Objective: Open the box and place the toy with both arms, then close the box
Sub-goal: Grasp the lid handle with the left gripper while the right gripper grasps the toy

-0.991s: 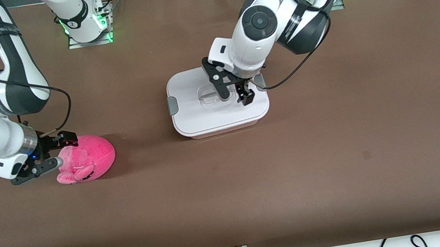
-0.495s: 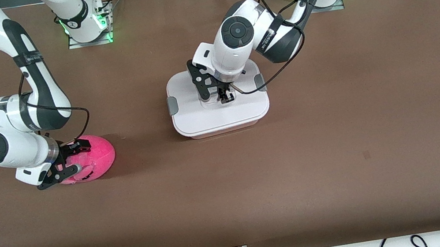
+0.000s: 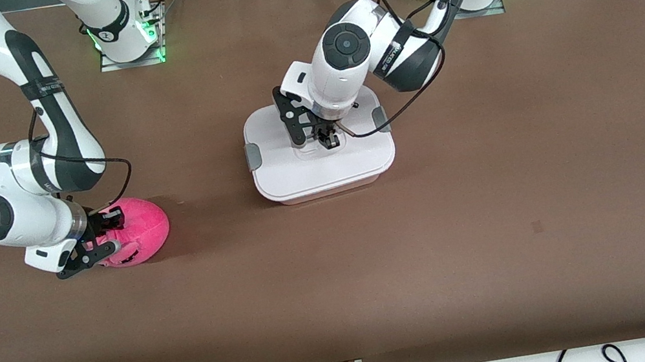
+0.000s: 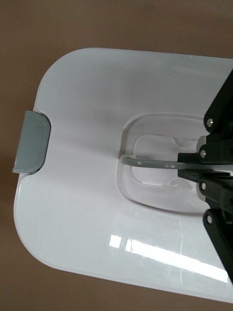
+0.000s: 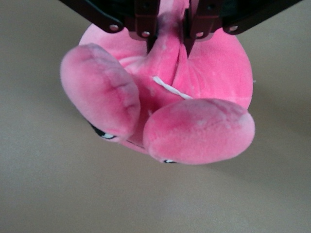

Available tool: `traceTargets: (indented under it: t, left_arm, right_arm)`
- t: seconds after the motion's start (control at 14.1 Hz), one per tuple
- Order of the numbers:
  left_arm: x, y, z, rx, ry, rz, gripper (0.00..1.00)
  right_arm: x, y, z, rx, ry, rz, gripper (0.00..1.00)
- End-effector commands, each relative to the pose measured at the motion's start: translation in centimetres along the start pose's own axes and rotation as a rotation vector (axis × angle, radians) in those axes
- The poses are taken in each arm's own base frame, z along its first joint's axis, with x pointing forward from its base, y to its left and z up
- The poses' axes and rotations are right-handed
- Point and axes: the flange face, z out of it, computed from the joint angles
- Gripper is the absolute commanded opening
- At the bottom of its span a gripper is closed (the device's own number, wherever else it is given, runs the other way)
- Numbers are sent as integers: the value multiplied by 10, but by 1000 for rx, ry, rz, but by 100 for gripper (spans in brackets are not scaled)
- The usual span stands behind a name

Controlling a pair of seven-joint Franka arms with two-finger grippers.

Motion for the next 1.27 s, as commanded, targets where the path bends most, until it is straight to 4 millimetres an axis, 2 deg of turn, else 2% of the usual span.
traceTargets:
  t: [0.0,0.28,0.5,0.71,0.85,0.99,1.2]
  left_arm:
    - [-2,1,-27,-6,-23,9,0]
    - [-10,16,-76,-29,-59,15,0]
    - [-49,-5,-116,-71,-128,-39,0]
    - [-78,-34,-155,-109,-133,28,0]
    - [-116,-66,-185,-165,-169,19,0]
    - [-159,-92,-217,-213,-209,-5,0]
    - [-233,-142,-251,-227,-186,-73,0]
  right_arm:
    - [-3,2,-8,12,16,-18,0]
    - [-6,-1,-43,-2,67,-45,0]
    - [-4,0,-69,-17,113,-90,0]
    - [1,-5,-95,-39,148,-211,0]
    - [6,-29,-113,-22,125,-287,0]
    - [12,-64,-137,8,81,-428,0]
    - [19,-120,-165,33,68,-602,0]
